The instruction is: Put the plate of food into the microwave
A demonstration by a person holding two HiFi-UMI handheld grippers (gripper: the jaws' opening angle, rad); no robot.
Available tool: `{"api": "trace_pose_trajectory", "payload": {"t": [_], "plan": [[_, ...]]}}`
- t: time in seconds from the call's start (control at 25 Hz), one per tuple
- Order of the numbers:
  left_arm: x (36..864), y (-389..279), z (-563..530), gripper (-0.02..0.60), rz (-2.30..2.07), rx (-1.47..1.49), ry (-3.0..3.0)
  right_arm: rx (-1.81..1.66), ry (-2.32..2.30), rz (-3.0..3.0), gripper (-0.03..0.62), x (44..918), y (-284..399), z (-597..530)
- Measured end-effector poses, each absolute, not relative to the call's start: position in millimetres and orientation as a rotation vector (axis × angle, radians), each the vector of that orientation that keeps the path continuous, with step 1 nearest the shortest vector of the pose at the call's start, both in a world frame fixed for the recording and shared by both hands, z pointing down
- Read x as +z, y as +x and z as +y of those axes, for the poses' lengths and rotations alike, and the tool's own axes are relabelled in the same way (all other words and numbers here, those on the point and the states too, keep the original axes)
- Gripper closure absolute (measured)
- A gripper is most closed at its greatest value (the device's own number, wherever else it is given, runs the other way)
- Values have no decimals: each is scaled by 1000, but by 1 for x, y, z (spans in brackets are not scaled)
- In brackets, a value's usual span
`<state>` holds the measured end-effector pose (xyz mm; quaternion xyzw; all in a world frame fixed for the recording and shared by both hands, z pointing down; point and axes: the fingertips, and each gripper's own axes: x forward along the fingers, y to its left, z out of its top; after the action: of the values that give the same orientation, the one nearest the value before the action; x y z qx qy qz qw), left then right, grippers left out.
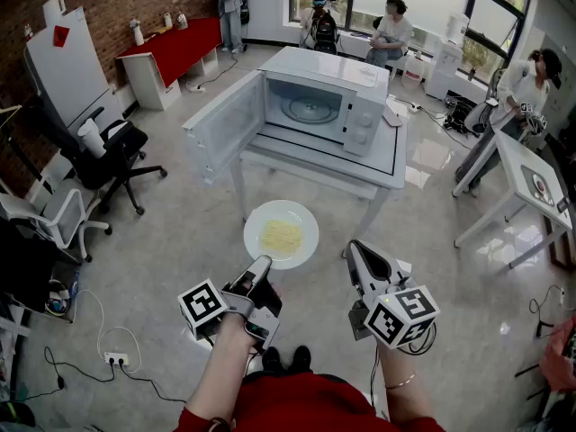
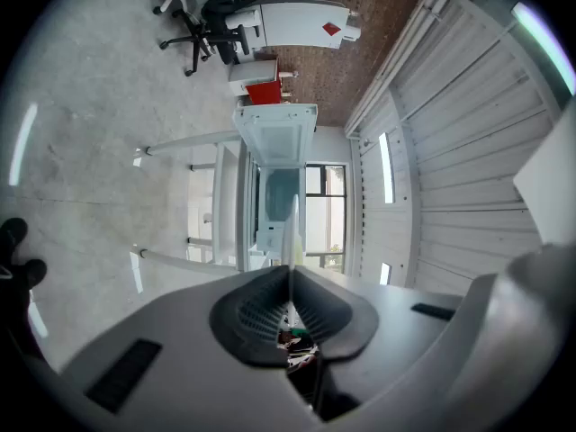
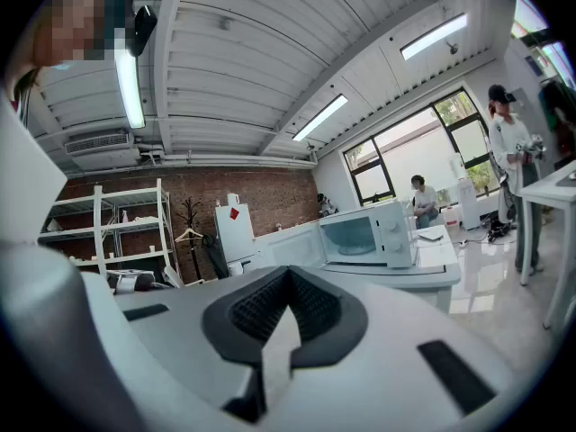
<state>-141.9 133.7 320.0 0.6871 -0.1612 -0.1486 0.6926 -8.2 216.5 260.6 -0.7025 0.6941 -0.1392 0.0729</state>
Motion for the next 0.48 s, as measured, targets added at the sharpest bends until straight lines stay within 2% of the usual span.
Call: {"api": "trace_pose_trajectory", "payload": {"t": [0.48], "plan": [[327, -147, 136, 558, -401, -307, 1541, -436, -2110, 2111, 582, 267, -11, 215]]}}
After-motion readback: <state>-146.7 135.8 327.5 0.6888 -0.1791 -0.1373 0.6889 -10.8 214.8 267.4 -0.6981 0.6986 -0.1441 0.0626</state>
